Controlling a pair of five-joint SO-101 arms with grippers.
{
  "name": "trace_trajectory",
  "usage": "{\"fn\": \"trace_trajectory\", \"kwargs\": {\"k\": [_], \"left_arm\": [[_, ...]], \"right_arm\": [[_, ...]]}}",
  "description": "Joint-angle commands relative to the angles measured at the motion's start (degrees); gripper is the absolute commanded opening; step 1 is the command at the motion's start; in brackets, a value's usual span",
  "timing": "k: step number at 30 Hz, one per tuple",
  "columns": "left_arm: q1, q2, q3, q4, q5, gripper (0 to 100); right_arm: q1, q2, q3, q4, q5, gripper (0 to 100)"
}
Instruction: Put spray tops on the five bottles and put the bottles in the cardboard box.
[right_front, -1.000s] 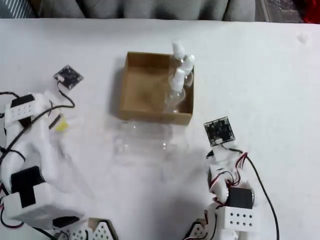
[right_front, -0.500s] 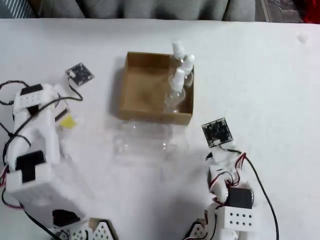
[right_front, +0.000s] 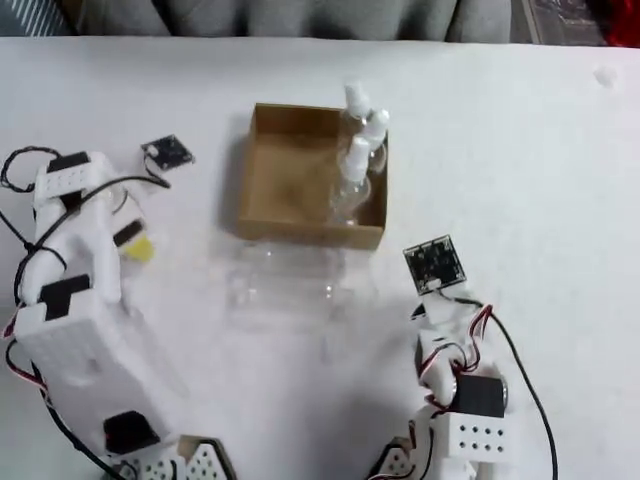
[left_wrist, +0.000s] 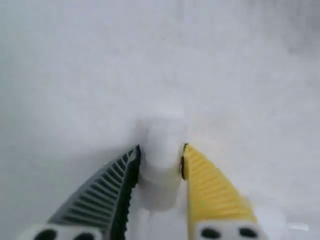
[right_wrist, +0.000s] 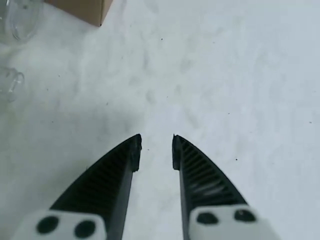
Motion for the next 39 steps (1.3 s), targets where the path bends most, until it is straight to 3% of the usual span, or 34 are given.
{"fn": "trace_trajectory", "kwargs": {"k": [1, 13, 20, 28, 35, 39], "left_arm": [[-1.6, 0.0, -3.3, 6.5, 1.5, 4], [-1.5, 0.0, -23.1, 31.0, 19.5, 2], [1.8, -6.4, -23.6, 32.8, 33.0, 2], [16.0, -30.6, -5.6, 31.4, 45.0, 2], [34.1, -43.1, 6.6, 24.5, 63.5, 2], [45.2, -45.5, 14.2, 15.7, 71.0, 2]], "right_arm": [[0.4, -0.5, -0.6, -0.9, 0.5, 6.7], [0.7, -0.5, -0.6, -0.9, 0.5, 6.7], [0.8, -0.5, -0.6, -0.8, 0.2, 6.4], [1.8, -0.5, -0.7, -0.6, 0.2, 6.3], [8.0, -0.5, -2.0, -0.9, -0.4, 6.3], [15.7, -0.5, -3.3, -2.7, -4.6, 6.3]]}}
